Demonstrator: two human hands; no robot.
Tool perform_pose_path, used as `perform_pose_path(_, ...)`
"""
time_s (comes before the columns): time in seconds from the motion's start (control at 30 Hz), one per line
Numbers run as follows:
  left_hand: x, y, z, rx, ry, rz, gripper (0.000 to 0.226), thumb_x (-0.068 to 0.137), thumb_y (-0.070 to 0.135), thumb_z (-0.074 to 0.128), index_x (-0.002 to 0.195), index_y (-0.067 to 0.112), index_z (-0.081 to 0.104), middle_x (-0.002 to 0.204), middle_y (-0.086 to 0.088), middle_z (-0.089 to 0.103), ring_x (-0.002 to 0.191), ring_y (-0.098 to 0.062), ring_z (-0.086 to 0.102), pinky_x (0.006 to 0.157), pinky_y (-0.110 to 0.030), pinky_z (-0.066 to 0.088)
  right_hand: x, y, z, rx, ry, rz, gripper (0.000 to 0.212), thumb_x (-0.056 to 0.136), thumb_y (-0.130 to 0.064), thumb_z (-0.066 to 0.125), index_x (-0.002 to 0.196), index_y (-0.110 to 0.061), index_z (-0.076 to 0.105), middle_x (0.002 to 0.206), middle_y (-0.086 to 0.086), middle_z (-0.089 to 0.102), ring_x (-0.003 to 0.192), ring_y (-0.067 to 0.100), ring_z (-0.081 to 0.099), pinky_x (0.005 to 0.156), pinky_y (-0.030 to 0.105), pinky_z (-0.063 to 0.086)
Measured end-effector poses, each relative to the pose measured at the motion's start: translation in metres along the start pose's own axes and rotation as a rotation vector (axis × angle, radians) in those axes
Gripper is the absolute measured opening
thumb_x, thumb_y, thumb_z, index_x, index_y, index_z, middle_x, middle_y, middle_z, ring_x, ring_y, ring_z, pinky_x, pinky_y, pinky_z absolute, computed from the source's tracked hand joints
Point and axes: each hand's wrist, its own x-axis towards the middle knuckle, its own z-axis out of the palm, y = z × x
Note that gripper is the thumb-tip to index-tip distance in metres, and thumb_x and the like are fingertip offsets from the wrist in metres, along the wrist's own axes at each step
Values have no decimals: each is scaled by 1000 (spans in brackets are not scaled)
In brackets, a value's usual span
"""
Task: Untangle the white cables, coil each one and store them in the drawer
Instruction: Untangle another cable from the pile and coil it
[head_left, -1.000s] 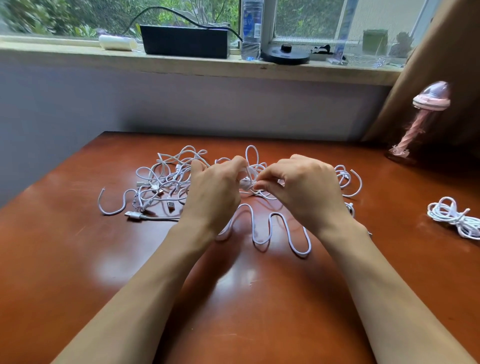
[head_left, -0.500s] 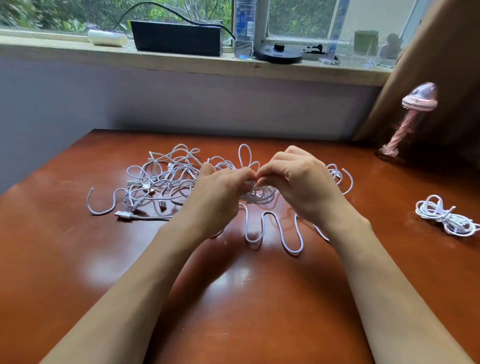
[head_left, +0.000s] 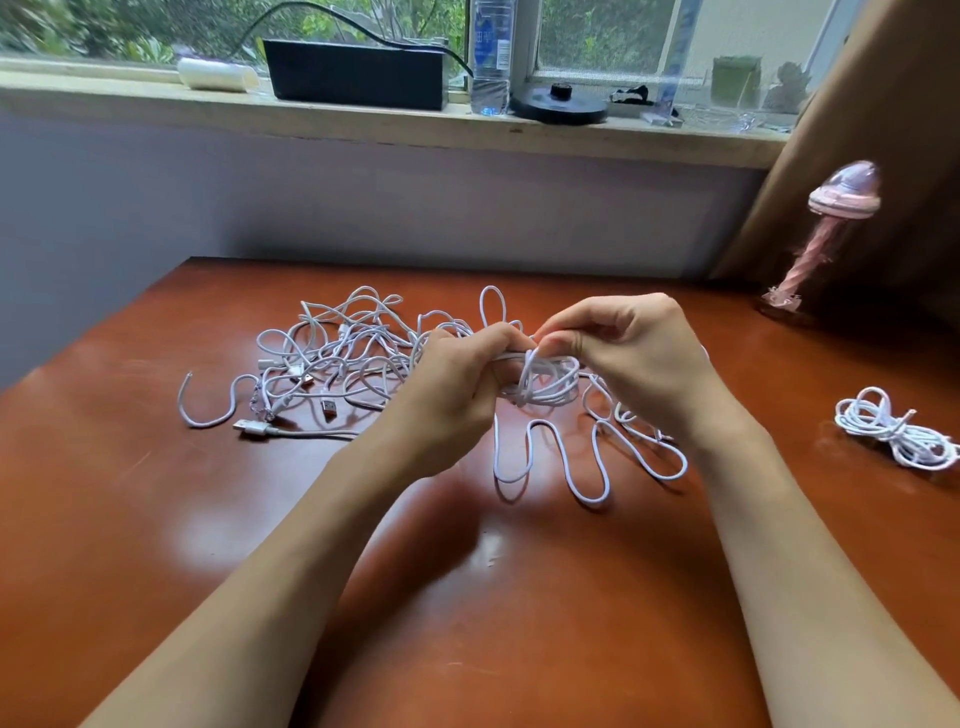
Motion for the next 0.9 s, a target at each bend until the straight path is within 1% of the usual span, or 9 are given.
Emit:
perform_pose_path(0.07,0,6,-1,-96,-1,-42,28,92,-16,50,102,4,67,82,13,67,75,3,65,74,-14,48,-1,1,-1,127,-23,89,9,87,-6,76,91,-14,79,85,-6,79,80,8,70,77,29,58)
perform_pose_path(0.1,0,10,-1,-142,-3,-65,26,94,-16,50,102,3,66,83,9,66,74,4,63,72,-10,46,-1,1,-1,180,-28,119,10,89,-4,74,93,-12,79,87,-4,79,80,8,69,79,29,58)
perform_pose_path(0.2,-1,14,-2,-240,3,-113,21,97,-11,52,104,4,65,86,7,65,75,2,60,71,-10,45,-2,2,0,243,-32,136,12,92,-4,71,98,-13,77,90,0,79,82,8,69,80,30,58)
perform_pose_path(0.4,-1,14,-4,-288,32,-161,14,99,-4,53,105,6,60,86,7,66,76,0,60,73,-17,46,-2,5,8,272,-14,156,13,95,-4,68,100,-13,76,95,9,78,84,20,69,80,47,58)
perform_pose_path(0.43,-1,15,-4,-319,36,-175,15,100,-4,51,106,9,57,84,4,67,75,-4,61,72,-20,47,-2,5,9,282,-10,158,13,95,-4,67,99,-13,76,93,11,78,80,21,67,75,44,58)
perform_pose_path(0.5,-1,17,-3,-402,51,-193,19,100,-5,48,109,11,52,79,1,68,71,-11,60,68,-25,47,-2,6,12,310,-16,165,15,95,1,64,99,-9,75,83,8,76,70,14,63,63,28,53)
perform_pose_path(0.6,-1,18,-4,-406,66,-168,29,99,-14,43,122,3,48,71,12,66,62,-2,57,64,-16,43,-2,8,17,337,-40,184,15,95,7,60,102,0,71,71,-4,71,58,3,57,56,14,46)
perform_pose_path(0.77,-1,20,-5,-411,99,-187,24,100,-16,42,115,-3,55,81,-5,67,62,-3,61,63,-10,44,-1,7,22,329,-76,186,12,99,-4,61,104,5,68,62,-5,65,56,5,54,57,15,44)
perform_pose_path(0.9,-1,15,-4,-449,132,-244,22,102,-7,46,113,8,58,93,-12,72,71,-10,66,67,-18,48,-2,4,26,330,-75,183,19,100,-14,63,107,3,68,67,0,67,60,11,57,59,18,45)
